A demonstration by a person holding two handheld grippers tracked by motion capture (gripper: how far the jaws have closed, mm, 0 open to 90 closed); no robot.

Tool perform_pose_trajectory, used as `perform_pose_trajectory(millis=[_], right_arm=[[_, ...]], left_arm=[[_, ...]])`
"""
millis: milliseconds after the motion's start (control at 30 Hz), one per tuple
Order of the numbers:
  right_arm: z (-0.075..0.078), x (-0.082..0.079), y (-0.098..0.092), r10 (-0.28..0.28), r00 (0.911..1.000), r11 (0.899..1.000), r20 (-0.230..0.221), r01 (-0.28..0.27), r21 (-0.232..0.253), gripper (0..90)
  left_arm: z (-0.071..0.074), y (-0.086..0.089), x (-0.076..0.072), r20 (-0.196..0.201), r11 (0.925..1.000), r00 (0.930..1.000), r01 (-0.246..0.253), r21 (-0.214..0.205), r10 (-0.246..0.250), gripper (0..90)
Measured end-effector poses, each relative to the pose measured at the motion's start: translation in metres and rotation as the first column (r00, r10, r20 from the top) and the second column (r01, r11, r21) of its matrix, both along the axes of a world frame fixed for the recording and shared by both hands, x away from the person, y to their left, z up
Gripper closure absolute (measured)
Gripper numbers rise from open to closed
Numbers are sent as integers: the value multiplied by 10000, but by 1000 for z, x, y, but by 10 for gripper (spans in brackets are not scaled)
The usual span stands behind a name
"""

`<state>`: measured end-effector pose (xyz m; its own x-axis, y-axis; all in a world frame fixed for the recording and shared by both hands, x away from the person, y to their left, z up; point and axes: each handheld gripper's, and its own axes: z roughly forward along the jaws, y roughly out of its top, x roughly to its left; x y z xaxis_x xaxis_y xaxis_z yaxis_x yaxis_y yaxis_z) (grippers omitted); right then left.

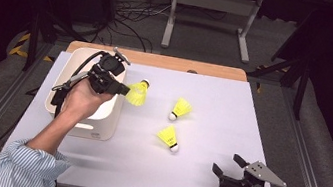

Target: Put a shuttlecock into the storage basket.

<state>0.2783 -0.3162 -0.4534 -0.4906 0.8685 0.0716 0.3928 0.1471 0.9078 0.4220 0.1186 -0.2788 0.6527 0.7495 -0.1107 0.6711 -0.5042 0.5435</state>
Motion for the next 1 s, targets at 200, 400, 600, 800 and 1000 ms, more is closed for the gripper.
perform_pose_trajectory(millis=[200,400,600,800,1000], right_arm=[[0,0,0,3,10000,10000,4,-3,-16,132],[0,0,0,28,10000,10000,-18,-28,-12,132],[0,1,0,25,10000,10000,-36,-25,-42,132],[-1,1,0,19,10000,10000,-42,-19,-32,131],[0,0,0,-1,10000,10000,10,1,-32,130]], left_arm=[[5,5,0,94,10000,10000,-1,38,0,900],[5,9,0,31,9999,9999,-140,-8,140,900],[8,12,0,46,9999,9999,-162,33,162,900],[12,21,0,96,9994,9994,-341,110,340,900],[13,28,-1,142,9988,9988,-477,139,475,900]])
